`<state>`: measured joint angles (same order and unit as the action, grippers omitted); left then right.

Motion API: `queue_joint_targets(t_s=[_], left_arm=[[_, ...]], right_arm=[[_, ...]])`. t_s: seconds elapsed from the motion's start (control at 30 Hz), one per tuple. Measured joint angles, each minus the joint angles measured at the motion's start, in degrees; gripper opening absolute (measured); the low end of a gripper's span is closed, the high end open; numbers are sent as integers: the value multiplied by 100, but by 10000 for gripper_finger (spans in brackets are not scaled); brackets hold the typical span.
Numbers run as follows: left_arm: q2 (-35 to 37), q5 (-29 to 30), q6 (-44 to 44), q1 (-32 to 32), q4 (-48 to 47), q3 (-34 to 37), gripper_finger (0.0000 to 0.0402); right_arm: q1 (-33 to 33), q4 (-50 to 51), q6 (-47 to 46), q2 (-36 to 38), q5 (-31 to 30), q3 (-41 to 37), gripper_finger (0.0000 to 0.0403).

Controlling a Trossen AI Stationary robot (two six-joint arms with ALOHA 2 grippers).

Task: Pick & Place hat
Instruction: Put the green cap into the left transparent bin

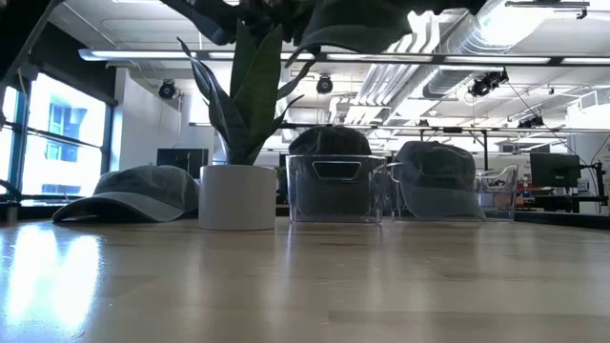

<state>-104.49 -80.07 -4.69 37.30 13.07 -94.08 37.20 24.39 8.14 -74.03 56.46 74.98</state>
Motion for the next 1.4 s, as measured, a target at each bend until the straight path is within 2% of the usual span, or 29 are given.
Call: queue_joint_targets(t_s=[0.07,0.13,0.37,0.5,0.7,0.97,1.23,1.4], left_arm=[[1,2,176,6,-13,0,1],[1,3,416,29,-13,0,1],[1,701,688,298,-272,0,1],[1,1000,900,468,-550,2,18],[-241,1165,856,556,-606,2,88],[-444,810,414,547,-616,2,162],[-445,478,-155,891,-593,2,175],[-447,456,-526,1117,-470,2,175]], right_arm=[[118,-161,-380,-165,808,106,3],[236,-412,-539,-324,1307,151,4],[1098,-911,-660,-826,1760,151,4],[1537,-1270,-667,-946,1900,152,4],[1723,-2028,-797,-1119,2120,153,3],[1668,-2253,-908,-1512,2255,153,3],[1677,-2255,-241,-1715,2188,151,2],[1639,-2301,-156,-1715,2141,151,3]])
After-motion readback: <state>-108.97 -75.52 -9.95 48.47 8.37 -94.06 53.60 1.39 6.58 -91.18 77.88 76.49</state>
